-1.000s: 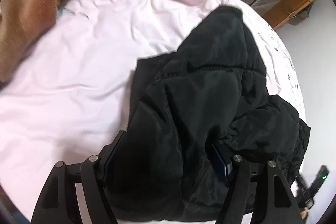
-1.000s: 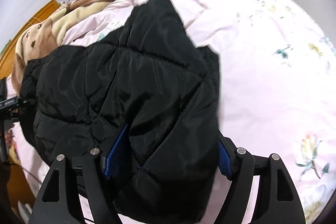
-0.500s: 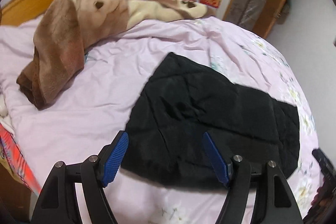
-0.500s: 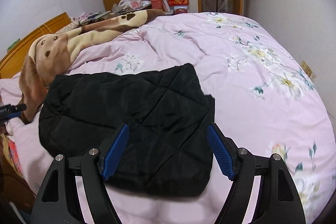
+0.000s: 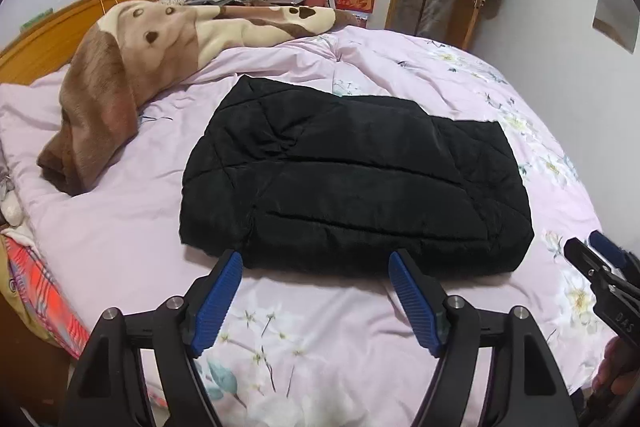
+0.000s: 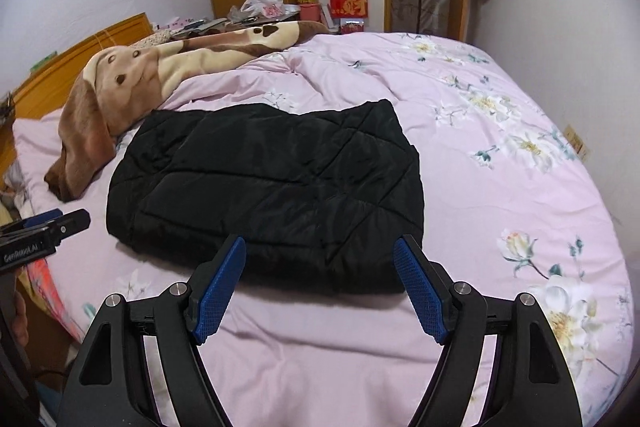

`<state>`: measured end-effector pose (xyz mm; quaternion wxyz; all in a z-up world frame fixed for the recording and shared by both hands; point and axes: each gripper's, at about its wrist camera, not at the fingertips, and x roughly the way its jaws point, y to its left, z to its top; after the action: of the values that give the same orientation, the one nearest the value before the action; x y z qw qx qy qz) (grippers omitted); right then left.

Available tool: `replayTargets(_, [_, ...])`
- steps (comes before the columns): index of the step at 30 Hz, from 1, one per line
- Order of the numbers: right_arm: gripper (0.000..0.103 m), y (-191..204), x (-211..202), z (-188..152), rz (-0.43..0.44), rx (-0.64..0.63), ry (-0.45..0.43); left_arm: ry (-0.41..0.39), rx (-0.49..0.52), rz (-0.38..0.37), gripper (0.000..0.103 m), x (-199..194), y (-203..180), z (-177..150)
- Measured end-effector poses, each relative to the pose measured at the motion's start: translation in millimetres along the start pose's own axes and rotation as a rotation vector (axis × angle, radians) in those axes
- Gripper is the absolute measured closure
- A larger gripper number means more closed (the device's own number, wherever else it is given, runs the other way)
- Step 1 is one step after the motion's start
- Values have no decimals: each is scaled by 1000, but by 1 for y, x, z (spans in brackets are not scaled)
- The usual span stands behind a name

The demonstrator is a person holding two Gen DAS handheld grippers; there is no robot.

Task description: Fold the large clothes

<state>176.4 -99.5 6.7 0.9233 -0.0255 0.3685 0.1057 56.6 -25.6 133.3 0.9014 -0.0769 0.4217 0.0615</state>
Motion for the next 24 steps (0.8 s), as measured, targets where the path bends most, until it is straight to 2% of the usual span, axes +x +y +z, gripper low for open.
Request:
replayTargets(1, [26, 2, -3, -2, -11, -4, -2, -14, 21, 35, 25, -6, -6, -3])
replayTargets(5, [26, 9, -20, -11, -29, -3, -16, -37, 24, 38, 23, -24, -12, -14])
replayTargets(10, [26, 9, -33, -20, -32, 3, -22, -76, 26, 95, 19, -42, -20, -27])
replayTargets(24, [26, 8, -45, -38, -24, 30, -7, -69, 31, 57, 19, -41, -28, -42])
